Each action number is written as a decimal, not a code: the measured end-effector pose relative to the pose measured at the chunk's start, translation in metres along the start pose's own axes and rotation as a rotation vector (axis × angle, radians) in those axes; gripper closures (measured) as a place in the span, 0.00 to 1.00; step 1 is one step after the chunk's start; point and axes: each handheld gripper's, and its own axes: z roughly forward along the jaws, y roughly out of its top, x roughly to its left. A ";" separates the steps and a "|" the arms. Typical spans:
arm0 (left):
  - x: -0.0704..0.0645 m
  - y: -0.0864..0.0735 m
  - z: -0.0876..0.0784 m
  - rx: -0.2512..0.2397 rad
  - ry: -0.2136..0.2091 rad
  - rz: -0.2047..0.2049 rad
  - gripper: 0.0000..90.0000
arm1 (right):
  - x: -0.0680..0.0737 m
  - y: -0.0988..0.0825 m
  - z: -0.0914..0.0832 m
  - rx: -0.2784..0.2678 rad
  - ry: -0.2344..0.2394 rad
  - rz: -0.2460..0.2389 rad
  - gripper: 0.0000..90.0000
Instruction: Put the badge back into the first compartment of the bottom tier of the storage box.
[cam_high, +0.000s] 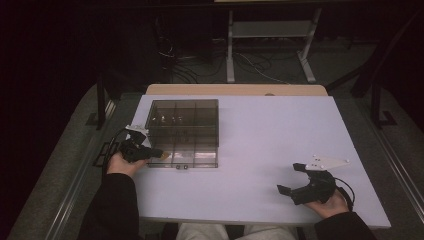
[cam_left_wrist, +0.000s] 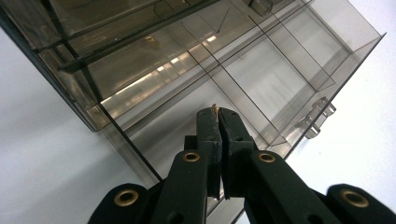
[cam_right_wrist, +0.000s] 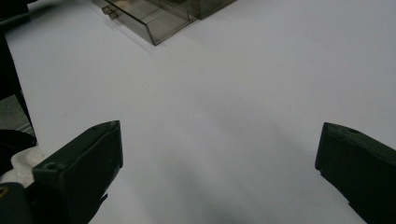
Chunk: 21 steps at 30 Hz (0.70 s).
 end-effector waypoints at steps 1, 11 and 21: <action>0.000 0.000 0.000 -0.001 0.004 -0.002 0.96 | 0.000 0.000 0.000 0.000 -0.001 -0.002 0.01; -0.006 0.002 -0.007 -0.053 0.042 -0.021 0.62 | 0.000 0.000 0.000 0.001 0.001 -0.003 0.01; -0.021 0.004 -0.018 -0.145 -0.035 0.035 0.31 | 0.000 0.000 0.001 0.002 0.002 -0.001 0.01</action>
